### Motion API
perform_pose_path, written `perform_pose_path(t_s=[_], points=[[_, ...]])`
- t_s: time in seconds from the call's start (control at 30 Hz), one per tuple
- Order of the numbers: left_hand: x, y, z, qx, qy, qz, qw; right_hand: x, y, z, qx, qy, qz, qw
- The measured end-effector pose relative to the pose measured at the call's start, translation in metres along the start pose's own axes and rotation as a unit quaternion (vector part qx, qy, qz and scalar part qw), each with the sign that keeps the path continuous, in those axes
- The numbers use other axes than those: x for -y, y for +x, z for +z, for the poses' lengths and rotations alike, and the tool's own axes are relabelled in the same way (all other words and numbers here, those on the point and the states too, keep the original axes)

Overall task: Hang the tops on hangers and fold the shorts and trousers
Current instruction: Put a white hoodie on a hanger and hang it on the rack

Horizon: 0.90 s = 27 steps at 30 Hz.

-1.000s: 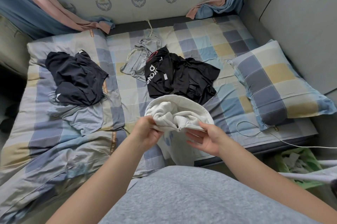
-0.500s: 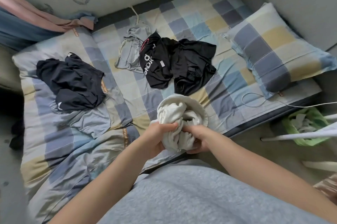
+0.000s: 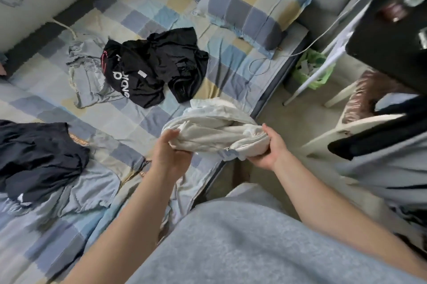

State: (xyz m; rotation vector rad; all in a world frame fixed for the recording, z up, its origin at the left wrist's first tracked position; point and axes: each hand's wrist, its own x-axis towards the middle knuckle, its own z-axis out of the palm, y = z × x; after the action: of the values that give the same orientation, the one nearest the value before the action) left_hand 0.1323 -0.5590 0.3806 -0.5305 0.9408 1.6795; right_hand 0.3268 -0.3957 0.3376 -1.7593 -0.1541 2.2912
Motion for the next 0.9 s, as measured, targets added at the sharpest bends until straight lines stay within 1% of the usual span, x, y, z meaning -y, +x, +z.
perform_pose_path(t_s=[0.1,0.2,0.27,0.37,0.47,0.53,0.63,0.73,0.83,0.9], points=[[0.016,-0.003,0.012,0.045,0.121,-0.056,0.99,-0.007,-0.024,-0.049,-0.032,0.04,-0.018,0.999],[0.038,-0.007,0.031,0.089,0.249,-0.112,0.958,-0.016,-0.049,-0.094,-0.052,0.082,-0.052,0.994],[0.058,-0.008,0.046,0.127,0.307,-0.137,0.933,-0.018,-0.067,-0.124,-0.057,0.12,-0.087,0.987],[0.099,-0.008,0.073,0.156,0.346,-0.169,0.91,-0.014,-0.095,-0.178,-0.081,0.185,-0.162,0.966],[0.154,-0.01,0.102,0.196,0.377,-0.188,0.886,-0.015,-0.126,-0.243,-0.086,0.236,-0.212,0.945],[0.195,-0.014,0.122,0.229,0.397,-0.204,0.865,-0.019,-0.142,-0.289,-0.117,0.284,-0.225,0.925],[0.264,-0.028,0.153,0.285,0.426,-0.247,0.823,-0.021,-0.164,-0.358,-0.184,0.334,-0.211,0.9],[0.333,-0.046,0.184,0.326,0.475,-0.269,0.772,-0.016,-0.186,-0.424,-0.228,0.348,-0.207,0.886],[0.401,-0.06,0.224,0.349,0.522,-0.259,0.734,-0.004,-0.21,-0.486,-0.281,0.295,-0.241,0.881],[0.445,-0.075,0.253,0.37,0.552,-0.24,0.708,0.009,-0.229,-0.522,-0.34,0.261,-0.253,0.867]])
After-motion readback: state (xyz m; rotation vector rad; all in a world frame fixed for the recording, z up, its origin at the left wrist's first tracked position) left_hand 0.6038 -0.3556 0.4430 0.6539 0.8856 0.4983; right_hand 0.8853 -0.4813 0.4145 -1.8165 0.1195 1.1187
